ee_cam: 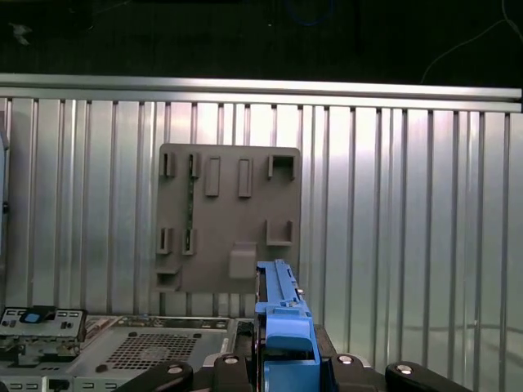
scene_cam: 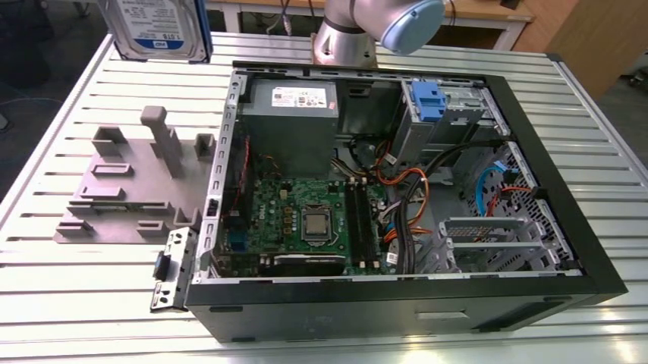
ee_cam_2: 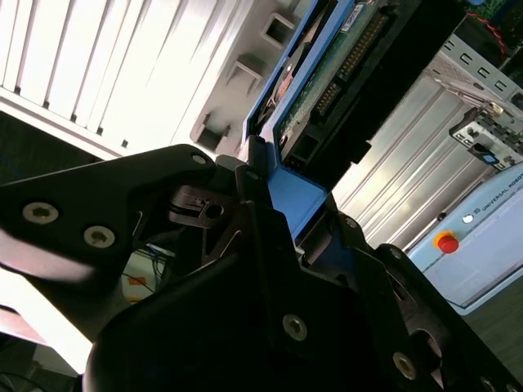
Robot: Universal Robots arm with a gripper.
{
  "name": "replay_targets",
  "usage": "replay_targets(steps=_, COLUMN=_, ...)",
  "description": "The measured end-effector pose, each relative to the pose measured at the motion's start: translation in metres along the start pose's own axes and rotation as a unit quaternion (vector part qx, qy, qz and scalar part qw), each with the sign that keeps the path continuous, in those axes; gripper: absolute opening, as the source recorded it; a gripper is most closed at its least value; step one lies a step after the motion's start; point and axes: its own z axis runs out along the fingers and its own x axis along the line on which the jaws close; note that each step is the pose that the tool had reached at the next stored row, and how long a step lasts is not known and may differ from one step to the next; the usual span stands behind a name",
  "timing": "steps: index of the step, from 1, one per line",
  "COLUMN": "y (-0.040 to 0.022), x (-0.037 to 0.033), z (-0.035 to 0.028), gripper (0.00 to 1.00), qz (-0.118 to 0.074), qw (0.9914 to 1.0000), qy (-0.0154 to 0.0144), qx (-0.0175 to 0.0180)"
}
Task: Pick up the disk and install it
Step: 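Pick up the disk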
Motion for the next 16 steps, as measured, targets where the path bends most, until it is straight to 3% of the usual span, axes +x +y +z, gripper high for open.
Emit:
replay_targets(steps=7, y=-0.0020, x=0.0052, z=0.0000, gripper=0.36, qz=0.000, qw=1.00000, qy=0.0000, qx=0.0000)
replay_targets(steps=16, y=-0.0144, x=0.0054, z=0.0000, gripper=0.36, qz=0.000, qw=1.00000, qy=0.0000, qx=0.0000)
